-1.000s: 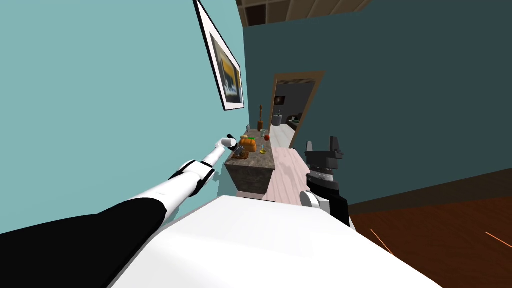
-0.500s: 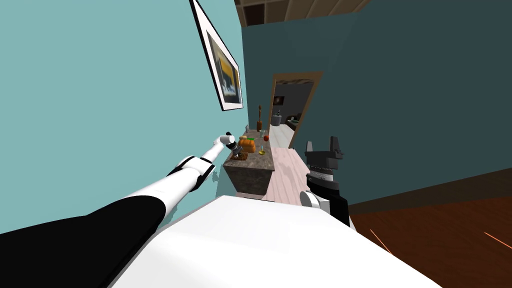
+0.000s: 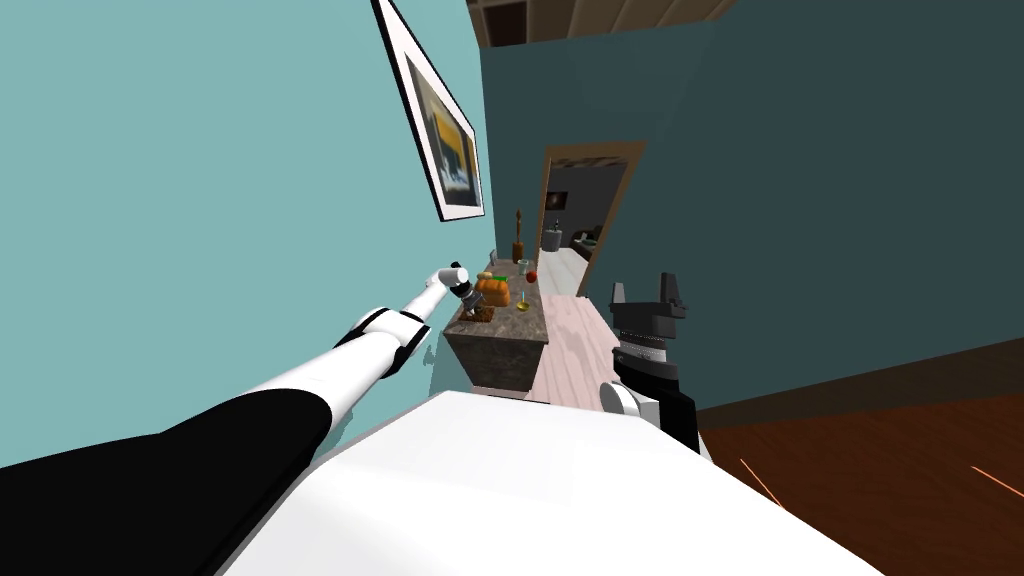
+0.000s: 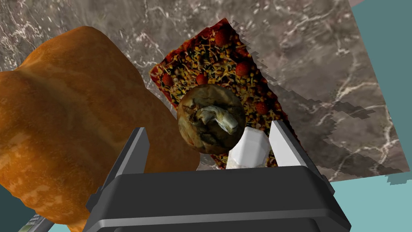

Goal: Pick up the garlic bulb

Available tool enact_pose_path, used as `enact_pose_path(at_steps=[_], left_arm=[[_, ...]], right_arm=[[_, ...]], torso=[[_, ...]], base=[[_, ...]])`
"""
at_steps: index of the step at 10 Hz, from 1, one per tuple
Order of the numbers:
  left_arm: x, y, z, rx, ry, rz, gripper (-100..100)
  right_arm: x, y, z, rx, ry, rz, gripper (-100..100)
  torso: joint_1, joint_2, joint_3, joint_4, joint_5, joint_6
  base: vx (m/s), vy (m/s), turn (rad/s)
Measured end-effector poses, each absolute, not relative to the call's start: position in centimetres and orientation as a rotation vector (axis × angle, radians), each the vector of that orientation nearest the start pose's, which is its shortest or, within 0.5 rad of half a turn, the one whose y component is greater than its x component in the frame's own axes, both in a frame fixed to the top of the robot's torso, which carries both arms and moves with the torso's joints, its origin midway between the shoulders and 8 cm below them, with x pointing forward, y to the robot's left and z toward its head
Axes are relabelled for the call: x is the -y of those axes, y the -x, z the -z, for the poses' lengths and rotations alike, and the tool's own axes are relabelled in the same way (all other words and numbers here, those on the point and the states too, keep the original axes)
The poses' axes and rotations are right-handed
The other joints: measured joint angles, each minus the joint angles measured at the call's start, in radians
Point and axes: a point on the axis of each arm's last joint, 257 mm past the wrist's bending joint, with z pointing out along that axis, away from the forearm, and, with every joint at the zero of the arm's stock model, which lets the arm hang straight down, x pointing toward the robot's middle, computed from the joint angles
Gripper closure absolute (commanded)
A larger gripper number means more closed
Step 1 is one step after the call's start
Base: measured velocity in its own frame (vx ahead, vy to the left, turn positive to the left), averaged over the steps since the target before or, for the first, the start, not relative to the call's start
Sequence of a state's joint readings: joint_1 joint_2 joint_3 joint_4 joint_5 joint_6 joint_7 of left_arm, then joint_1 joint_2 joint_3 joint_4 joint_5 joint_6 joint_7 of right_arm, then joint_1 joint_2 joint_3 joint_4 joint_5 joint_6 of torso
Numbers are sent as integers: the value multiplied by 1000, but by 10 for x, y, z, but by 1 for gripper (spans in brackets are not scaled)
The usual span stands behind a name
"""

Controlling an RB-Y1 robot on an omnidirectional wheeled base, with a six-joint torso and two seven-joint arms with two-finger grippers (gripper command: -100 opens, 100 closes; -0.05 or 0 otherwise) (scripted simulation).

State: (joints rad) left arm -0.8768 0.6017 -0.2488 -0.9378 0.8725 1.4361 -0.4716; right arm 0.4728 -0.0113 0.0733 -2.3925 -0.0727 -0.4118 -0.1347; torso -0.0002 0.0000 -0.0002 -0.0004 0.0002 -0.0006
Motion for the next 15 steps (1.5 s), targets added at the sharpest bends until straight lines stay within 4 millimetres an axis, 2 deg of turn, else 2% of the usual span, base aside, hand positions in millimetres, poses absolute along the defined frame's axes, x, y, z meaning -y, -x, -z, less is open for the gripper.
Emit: enact_pose_path(at_steps=[5, 8, 12, 13, 15], left_arm=[[-311, -565, 263, -2477, 1529, 446, -100], [-320, -568, 267, -2450, 1569, 440, -100], [-350, -566, 279, -2371, 1681, 420, -100], [-351, -566, 279, -2368, 1685, 420, 100], [-351, -565, 279, -2369, 1686, 419, 100]], right_arm=[[257, -338, -65, -512, -712, -1574, 0], [257, -338, -65, -512, -712, -1574, 0], [257, -338, -65, -512, -712, -1574, 0], [257, -338, -65, -512, -712, -1574, 0], [257, -338, -65, -512, -712, -1574, 0]], torso=[[5, 6, 4, 2, 1, 0], [2, 2, 1, 0, 0, 0], [4, 6, 4, 1, 1, 0], [3, 4, 2, 1, 1, -1], [1, 0, 1, 1, 0, 0]], base=[[-73, 62, -205], [-28, 24, -141], [-80, 47, -232], [-9, 4, 17], [0, 0, 0]])
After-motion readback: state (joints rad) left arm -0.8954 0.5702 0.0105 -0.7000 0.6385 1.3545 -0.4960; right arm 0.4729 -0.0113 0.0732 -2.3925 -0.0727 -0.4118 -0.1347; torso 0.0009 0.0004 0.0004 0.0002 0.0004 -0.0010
